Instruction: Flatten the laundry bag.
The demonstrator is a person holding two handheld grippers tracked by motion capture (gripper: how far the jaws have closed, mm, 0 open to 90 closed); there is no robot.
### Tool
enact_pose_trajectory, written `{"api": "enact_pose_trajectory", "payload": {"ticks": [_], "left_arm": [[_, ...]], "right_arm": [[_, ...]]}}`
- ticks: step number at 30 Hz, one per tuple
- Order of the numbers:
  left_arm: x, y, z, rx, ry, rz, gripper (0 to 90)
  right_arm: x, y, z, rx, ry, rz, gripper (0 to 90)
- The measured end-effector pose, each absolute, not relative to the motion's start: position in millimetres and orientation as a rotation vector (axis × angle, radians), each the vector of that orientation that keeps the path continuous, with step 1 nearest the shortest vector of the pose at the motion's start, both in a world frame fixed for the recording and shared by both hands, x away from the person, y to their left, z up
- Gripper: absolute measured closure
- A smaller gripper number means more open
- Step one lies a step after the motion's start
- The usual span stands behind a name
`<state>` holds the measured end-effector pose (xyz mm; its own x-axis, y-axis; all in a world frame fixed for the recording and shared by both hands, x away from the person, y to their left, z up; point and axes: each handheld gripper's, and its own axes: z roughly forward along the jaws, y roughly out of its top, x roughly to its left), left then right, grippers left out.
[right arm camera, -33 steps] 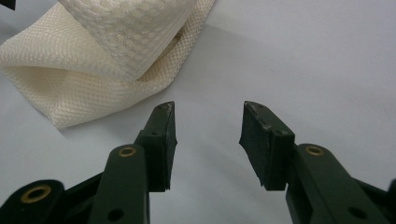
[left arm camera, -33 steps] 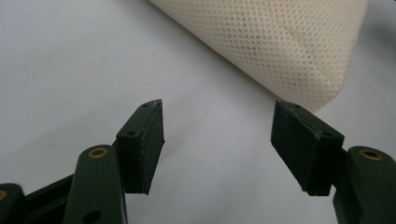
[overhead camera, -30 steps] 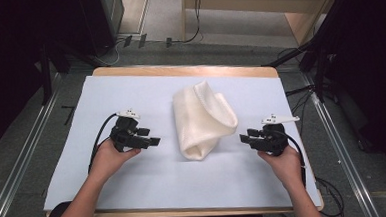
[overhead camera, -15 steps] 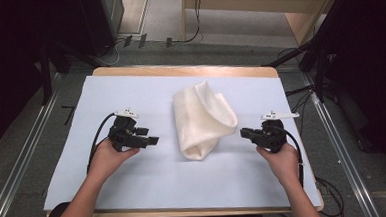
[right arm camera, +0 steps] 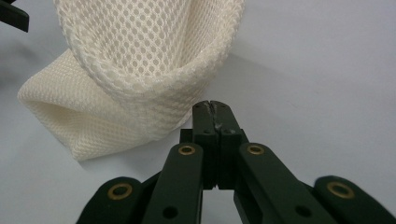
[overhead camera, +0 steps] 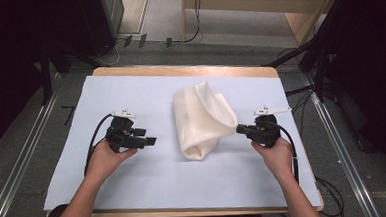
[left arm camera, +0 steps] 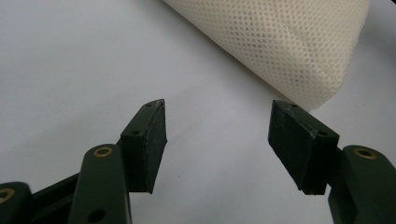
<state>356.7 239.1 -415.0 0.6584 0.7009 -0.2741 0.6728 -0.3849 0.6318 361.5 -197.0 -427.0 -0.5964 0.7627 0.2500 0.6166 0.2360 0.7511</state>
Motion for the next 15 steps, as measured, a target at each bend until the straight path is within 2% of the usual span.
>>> {"api": "enact_pose_trajectory", "payload": {"ticks": [15], "left_arm": [[354, 250, -410, 2.116, 1.089, 0.046, 38.8]], "right_arm": [[360, -180, -408, 1.248, 2.308, 1.343, 90.0]]}}
